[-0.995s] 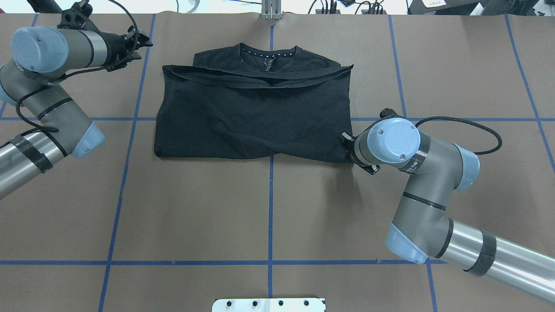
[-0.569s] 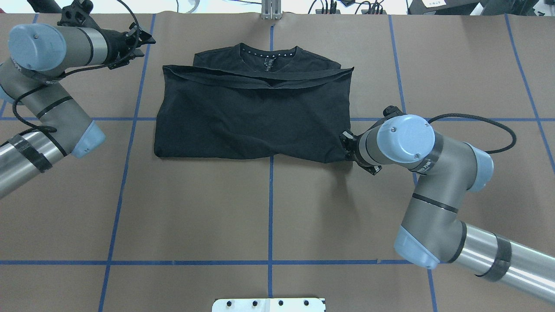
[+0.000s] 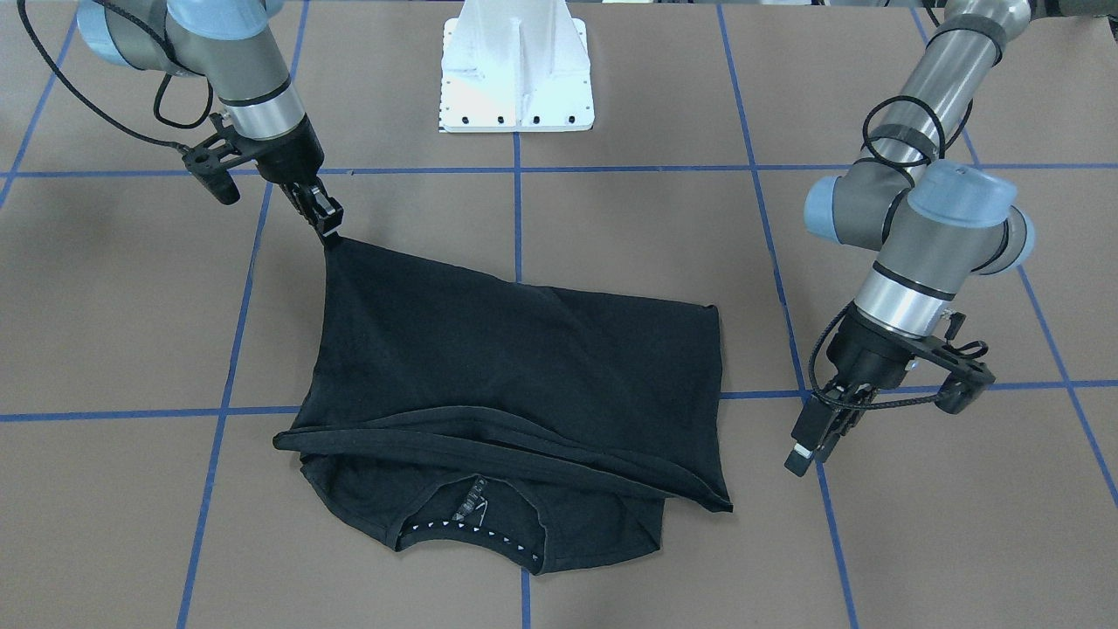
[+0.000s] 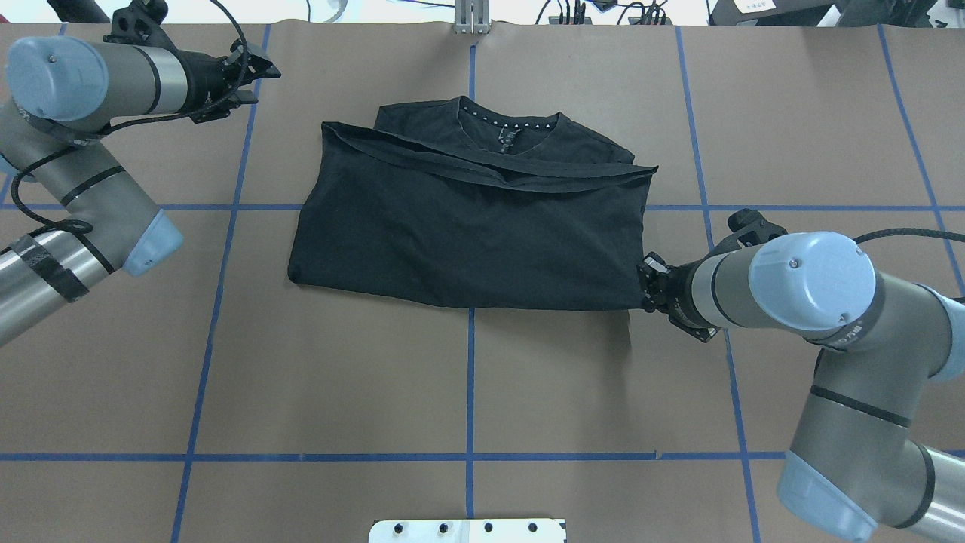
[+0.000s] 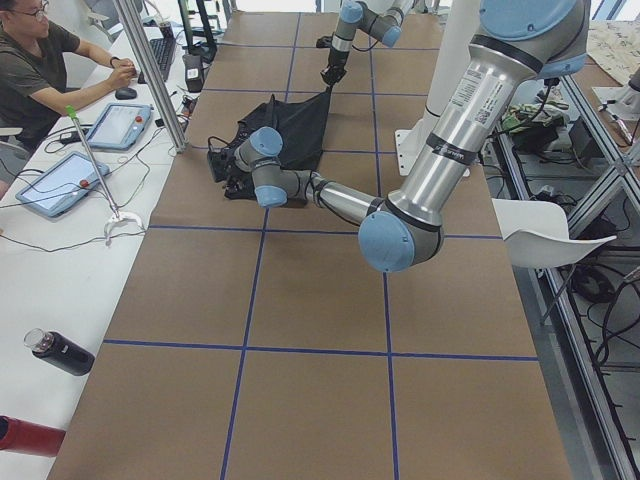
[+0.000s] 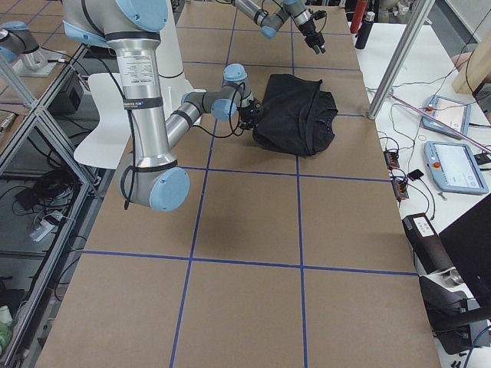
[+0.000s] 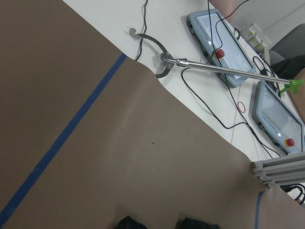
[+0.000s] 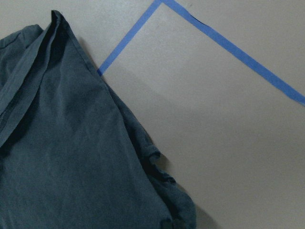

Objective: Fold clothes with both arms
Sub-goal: 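Grasp the corner with the right gripper and drag it toward the robot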

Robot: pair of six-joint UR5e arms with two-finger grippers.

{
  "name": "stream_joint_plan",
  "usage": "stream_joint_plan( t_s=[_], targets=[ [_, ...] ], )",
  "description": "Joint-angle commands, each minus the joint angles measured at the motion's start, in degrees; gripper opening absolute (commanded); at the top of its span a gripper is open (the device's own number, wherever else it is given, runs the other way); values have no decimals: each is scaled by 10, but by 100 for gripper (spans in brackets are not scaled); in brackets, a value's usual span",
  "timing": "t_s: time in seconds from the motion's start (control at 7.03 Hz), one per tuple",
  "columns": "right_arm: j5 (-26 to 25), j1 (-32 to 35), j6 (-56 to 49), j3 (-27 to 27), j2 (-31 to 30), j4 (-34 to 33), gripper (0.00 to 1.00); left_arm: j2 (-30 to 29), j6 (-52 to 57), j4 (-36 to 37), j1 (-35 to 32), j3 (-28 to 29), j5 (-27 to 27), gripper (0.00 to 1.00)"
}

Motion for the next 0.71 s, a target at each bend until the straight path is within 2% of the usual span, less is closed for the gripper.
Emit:
stream_joint_plan(
  t_s=[0.0,0.14,0.28,0.43,0.57],
  targets=[
    [10,-87,4,99,-22,-105,0,0,0,0,-4,-9,-56,64],
    [9,-152,12,147,-19,-194,0,1,1,-1,-10,-18,-89,64],
    [7,-218,34,160,-17,-233,0,15,-2,-1,-12,-49,-115,65],
    [6,-267,57,162,-17,-235,0,35,-7,1,-12,-83,-133,66],
    [1,-290,66,161,-18,-235,47,54,-7,18,-12,-114,-145,69]
  ],
)
